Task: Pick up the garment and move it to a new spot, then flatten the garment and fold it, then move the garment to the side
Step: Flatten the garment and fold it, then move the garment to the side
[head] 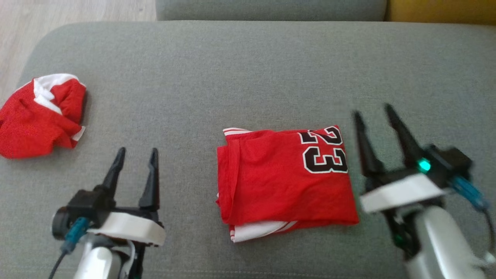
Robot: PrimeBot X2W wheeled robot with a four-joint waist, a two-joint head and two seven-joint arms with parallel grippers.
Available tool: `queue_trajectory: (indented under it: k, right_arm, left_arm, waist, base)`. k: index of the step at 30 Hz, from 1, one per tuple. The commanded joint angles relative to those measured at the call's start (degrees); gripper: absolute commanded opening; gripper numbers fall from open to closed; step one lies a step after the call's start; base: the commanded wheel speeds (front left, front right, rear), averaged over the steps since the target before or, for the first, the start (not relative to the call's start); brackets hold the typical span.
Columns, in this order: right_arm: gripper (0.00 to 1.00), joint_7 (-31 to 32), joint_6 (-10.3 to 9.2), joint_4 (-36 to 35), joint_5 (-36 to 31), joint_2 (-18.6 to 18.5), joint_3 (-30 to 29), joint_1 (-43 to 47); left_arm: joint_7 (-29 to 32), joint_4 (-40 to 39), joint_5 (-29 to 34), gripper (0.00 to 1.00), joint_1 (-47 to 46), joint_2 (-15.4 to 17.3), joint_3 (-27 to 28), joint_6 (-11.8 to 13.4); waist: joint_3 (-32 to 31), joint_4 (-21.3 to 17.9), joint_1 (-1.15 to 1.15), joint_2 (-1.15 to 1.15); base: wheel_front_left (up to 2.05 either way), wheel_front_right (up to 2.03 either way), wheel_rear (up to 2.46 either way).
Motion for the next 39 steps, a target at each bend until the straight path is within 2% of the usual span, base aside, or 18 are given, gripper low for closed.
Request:
queue_trajectory:
  k: [1, 8, 14, 23, 39]
  right_arm:
    - [1.00, 1.12, 0.40, -4.16, -1.36, -0.10, -0.80, 1.04]
    - [1.00, 3.61, 0.40, -10.84, -3.67, 0.07, -5.76, 7.65]
    - [1.00, 5.53, 0.40, -13.29, -3.13, 0.74, -7.94, 12.45]
    - [1.00, 7.42, 0.40, -16.05, -2.76, 1.49, -8.73, 18.33]
    - [1.00, 9.02, 0.40, -17.93, -2.24, 1.84, -9.42, 22.03]
  left_arm:
    - [-0.70, -2.50, 0.40, 1.00, -1.04, 1.52, 2.66, 0.58]
    - [-0.70, -3.05, -0.03, 1.00, 0.40, 2.39, 3.47, 0.95]
    - [-0.40, -3.67, -0.12, 1.00, 3.39, 3.34, 3.33, 1.04]
    - [1.60, -5.12, 0.17, 1.00, 7.08, 4.81, 2.17, 1.04]
    - [3.12, -6.37, 0.75, 1.00, 8.70, 6.54, 1.19, 1.55]
  waist:
    - [-0.38, -0.16, 0.00, 0.00]
    - [-1.60, -0.56, 0.00, 0.00]
    - [-4.27, -0.59, 0.00, 0.00]
    - [-7.93, -0.65, 0.00, 0.00]
    - [-9.08, -1.77, 0.00, 0.00]
  base:
    - [0.00, 0.00, 0.00]
    - [0.00, 0.00, 0.00]
    - [0.00, 0.00, 0.00]
    - [0.00, 0.00, 0.00]
    - [0.00, 0.00, 0.00]
